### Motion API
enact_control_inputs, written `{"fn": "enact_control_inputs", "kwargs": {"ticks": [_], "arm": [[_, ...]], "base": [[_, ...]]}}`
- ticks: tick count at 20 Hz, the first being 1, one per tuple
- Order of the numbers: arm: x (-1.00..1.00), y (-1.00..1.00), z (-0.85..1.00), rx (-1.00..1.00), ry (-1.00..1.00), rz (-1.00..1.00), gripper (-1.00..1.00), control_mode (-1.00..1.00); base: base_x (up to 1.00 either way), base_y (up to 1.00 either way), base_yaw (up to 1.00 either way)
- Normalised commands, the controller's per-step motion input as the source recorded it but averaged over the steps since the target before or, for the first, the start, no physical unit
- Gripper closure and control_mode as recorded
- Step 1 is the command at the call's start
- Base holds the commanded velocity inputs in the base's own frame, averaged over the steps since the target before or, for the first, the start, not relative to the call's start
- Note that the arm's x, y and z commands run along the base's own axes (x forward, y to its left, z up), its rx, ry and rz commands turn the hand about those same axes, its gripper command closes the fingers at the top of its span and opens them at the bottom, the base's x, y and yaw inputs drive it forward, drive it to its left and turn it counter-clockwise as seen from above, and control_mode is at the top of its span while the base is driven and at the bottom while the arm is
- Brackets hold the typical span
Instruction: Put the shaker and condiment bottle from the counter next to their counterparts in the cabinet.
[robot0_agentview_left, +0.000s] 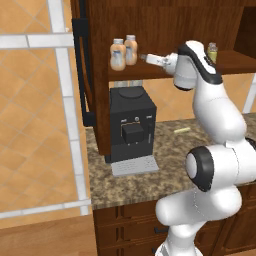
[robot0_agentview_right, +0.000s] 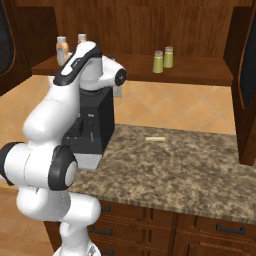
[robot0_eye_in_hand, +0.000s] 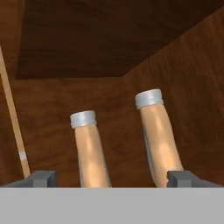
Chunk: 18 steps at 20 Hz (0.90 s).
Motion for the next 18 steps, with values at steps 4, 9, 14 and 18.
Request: {"fn": "enact_control_inputs", "kwargs": {"ticks": [4, 9, 14, 18], "arm": [[-0.77, -0.10, 0.00, 0.13, 0.09, 0.08, -1.00, -1.00], [-0.89, -0.15, 0.00, 0.12, 0.01, 0.05, -1.00, -1.00], [-0.90, -0.11, 0.00, 0.12, 0.05, 0.03, -1.00, -1.00], [-0.98, -0.11, -0.03, 0.12, 0.08, 0.03, -1.00, -1.00]], "base": [[0.00, 0.00, 0.00], [0.00, 0.00, 0.00], [0.00, 0.00, 0.00], [0.00, 0.00, 0.00]]}}
